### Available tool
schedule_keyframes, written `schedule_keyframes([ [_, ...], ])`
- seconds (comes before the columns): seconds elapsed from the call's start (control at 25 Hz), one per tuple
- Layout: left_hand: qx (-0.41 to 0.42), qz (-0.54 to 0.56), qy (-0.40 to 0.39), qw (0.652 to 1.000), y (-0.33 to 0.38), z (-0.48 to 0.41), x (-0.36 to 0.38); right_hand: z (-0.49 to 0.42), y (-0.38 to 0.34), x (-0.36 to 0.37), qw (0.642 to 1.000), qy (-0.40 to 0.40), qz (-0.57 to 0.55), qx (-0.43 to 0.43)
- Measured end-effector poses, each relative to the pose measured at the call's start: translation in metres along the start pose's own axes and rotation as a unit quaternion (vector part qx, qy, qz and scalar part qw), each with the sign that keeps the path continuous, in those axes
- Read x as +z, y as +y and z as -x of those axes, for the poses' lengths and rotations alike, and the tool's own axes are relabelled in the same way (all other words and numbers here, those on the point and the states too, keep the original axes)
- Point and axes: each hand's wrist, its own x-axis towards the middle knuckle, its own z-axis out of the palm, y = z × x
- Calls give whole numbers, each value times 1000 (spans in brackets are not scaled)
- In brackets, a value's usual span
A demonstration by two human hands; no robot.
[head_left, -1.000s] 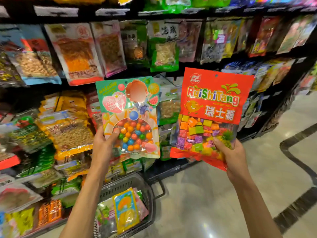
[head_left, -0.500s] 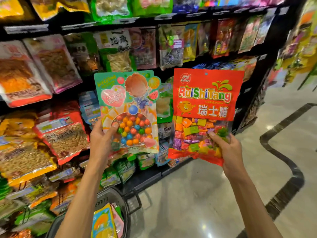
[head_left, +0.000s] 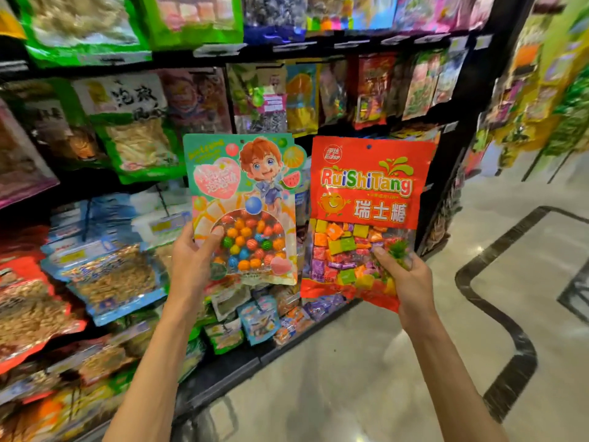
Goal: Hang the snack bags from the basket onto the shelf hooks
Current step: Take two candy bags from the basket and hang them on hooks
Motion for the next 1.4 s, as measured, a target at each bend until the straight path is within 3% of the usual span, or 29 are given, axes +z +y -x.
schedule_keyframes([
  [0.52, -12, -36, 45, 998, -15, -93, 233, -224, -34, -139, 1000, 5, 3, 19],
  [0.88, 6, -43, 95, 995, -10, -102, 397, -371, -78, -225, 997, -74, -3, 29],
  [1.4, 42, -52, 131, 989, -18, -191, 511, -530, -86, -239, 990, -136, 40, 12],
])
